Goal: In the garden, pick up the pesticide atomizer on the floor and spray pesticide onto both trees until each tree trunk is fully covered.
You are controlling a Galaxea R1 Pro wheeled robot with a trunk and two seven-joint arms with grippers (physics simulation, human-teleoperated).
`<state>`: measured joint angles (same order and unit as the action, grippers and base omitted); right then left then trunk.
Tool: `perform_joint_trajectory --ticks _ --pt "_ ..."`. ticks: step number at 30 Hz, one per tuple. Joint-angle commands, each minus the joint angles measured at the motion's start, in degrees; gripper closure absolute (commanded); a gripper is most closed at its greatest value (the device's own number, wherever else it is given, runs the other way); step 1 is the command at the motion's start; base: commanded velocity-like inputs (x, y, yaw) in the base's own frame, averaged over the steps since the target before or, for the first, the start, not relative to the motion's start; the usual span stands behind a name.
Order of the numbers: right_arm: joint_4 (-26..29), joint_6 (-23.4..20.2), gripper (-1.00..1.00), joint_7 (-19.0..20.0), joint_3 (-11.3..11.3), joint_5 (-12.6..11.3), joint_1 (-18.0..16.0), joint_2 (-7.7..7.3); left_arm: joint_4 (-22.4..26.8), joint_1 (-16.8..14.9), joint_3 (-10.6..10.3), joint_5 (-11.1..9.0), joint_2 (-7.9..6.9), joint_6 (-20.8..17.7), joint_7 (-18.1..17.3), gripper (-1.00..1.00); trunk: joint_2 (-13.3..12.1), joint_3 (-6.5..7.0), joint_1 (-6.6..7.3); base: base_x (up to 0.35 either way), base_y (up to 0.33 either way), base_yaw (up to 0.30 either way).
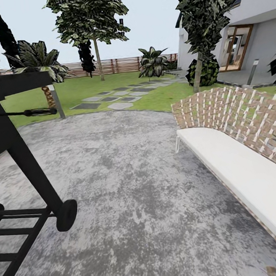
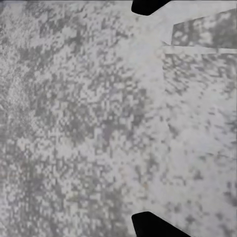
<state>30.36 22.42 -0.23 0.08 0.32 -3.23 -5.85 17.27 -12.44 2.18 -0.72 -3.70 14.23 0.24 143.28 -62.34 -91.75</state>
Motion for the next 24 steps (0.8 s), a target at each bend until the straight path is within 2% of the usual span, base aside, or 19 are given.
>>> perform_joint_trajectory --ticks 1,12,24 --pt "-0.04 0.17 -1.0 -0.01 0.01 0.03 -0.02 -0.01 -0.05 -0.01 0.07 -0.07 0.01 0.19 0.02 -1.0 0.01 0.04 -0.02 0.341 0.0 0.0" --pt "-0.04 0.17 -1.0 -0.01 0.01 0.03 -0.02 0.05 -0.05 -0.03 0.09 -0.07 0.01 0.19 0.02 -1.0 0.01 0.7 -0.02 0.34 -0.005 0.0" --pt "-0.04 0.17 -1.0 0.01 0.01 0.03 -0.02 0.05 -0.05 0.01 0.09 -0.07 0.01 0.19 0.02 -1.0 0.01 0.71 -0.02 0.34 -0.106 0.0"
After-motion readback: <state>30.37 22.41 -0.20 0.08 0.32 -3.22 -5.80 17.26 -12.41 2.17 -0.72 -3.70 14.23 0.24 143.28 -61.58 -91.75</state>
